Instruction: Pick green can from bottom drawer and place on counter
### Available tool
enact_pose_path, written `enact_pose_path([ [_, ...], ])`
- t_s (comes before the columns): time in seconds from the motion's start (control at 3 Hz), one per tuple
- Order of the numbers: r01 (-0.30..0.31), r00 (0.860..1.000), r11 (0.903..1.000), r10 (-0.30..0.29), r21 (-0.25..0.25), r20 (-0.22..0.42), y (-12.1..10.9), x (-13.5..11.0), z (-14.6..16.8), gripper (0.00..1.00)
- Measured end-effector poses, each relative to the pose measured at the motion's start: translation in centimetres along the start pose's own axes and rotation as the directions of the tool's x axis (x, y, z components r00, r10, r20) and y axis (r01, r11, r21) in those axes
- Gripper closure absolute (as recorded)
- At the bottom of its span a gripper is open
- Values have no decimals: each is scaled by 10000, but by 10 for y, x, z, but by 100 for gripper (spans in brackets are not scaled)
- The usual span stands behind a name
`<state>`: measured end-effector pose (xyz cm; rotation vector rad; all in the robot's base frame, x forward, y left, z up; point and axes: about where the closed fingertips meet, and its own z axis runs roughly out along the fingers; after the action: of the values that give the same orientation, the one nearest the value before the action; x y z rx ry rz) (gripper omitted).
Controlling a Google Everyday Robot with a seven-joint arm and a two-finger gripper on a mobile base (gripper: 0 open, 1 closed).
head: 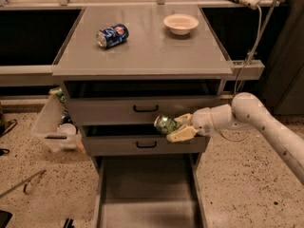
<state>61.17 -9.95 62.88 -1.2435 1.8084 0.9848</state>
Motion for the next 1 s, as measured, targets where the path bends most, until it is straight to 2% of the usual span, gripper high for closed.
enact_pose_path([
  [0.33,373,9989,9989,-381,-276,-269,7,-30,-10,100],
  [0.67,989,9947,9929,-1004,-655,-206,21,-97,-33,100],
  [1.0,1702,9853,9804,-1711,-992,-8,45,-168,-54,100],
])
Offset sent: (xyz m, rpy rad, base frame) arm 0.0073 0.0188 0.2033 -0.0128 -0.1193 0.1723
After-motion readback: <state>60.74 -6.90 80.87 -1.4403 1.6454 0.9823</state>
